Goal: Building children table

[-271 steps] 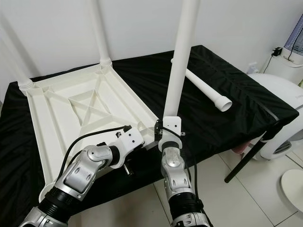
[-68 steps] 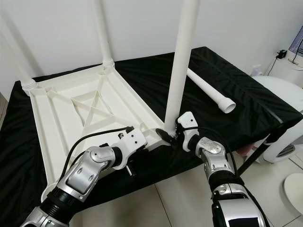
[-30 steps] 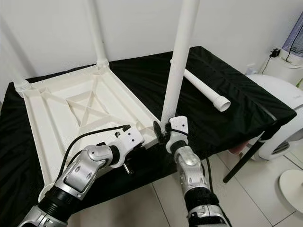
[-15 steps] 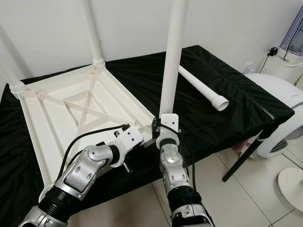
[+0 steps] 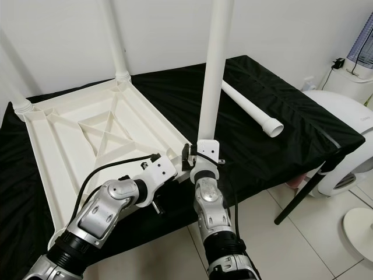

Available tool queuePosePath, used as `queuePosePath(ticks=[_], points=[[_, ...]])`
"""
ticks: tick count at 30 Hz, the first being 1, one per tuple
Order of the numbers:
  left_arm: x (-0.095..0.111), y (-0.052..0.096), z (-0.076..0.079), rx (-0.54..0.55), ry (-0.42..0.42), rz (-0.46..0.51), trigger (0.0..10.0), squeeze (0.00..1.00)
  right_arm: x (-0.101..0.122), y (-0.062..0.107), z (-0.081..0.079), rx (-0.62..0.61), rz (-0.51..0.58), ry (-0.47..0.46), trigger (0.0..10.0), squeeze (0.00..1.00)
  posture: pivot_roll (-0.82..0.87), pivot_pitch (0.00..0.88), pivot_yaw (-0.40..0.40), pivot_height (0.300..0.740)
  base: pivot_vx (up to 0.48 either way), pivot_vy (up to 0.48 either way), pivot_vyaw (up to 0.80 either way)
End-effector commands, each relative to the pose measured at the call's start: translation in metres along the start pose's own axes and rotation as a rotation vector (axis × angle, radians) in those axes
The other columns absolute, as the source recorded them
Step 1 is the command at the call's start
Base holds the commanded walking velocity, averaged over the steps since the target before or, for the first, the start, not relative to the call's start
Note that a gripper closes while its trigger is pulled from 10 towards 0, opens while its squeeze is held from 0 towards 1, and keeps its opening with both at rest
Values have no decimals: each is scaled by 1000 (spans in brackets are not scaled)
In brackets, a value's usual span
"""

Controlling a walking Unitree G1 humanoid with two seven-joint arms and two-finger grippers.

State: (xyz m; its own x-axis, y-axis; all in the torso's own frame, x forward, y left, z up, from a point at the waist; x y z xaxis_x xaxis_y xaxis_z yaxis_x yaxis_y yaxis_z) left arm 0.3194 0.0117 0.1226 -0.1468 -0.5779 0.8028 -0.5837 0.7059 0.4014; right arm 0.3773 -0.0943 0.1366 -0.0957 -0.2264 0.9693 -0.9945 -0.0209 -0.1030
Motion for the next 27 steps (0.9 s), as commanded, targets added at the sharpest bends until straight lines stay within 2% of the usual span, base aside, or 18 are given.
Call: queuePosePath(ticks=[1,6,7,8,10,16,18,22,23,27], points=[[7,-3,6,5,-21,22,10000,0,8,1,-14,85,35,-3,10000,1000,-113,28,28,740,0,0,0],[7,-3,6,5,-19,22,10000,0,10,3,-2,145,34,21,10000,1000,-113,28,27,740,0,0,0],[7,-3,5,5,-19,21,10000,0,9,3,1,170,23,35,10000,957,-114,37,30,740,0,0,0],[7,-2,5,6,-19,21,10000,0,8,3,4,194,10,39,10000,0,-114,37,30,740,0,0,0],[7,-2,5,6,-18,20,10000,0,5,4,7,254,-25,33,10000,0,-115,39,32,740,0,0,0],[6,-2,3,11,-16,17,10000,0,6,6,22,401,-71,92,10000,0,-118,46,41,740,0,0,0],[6,-2,3,11,-16,17,10000,0,6,6,22,401,-71,92,10000,0,-118,46,41,740,0,0,0],[6,-2,2,11,-16,18,10000,0,8,7,28,478,-93,116,10000,0,-119,47,43,740,0,0,0],[7,-2,2,10,-17,19,10000,0,8,9,32,568,-123,130,10000,0,-119,48,49,740,0,0,0],[7,-2,1,10,-18,19,10000,0,8,10,34,628,-147,136,10000,0,-119,49,52,740,0,0,0]])
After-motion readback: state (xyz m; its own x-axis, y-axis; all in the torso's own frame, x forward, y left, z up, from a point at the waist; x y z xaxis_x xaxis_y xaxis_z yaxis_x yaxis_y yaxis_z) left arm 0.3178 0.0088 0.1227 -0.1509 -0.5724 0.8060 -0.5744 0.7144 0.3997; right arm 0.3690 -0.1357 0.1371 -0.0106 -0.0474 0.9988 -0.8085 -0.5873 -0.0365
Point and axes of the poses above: a point about 5 cm out from each wrist's last joint towards the gripper, its own y axis pointing back from the gripper into the wrist, its own x axis along the axis of the wrist's last joint, z = x × y, the point moved 4 cm from there along -y, pointing out of the wrist towards the gripper, and after that the axes turned 10 degrees about -y, right-handed, at the moved point
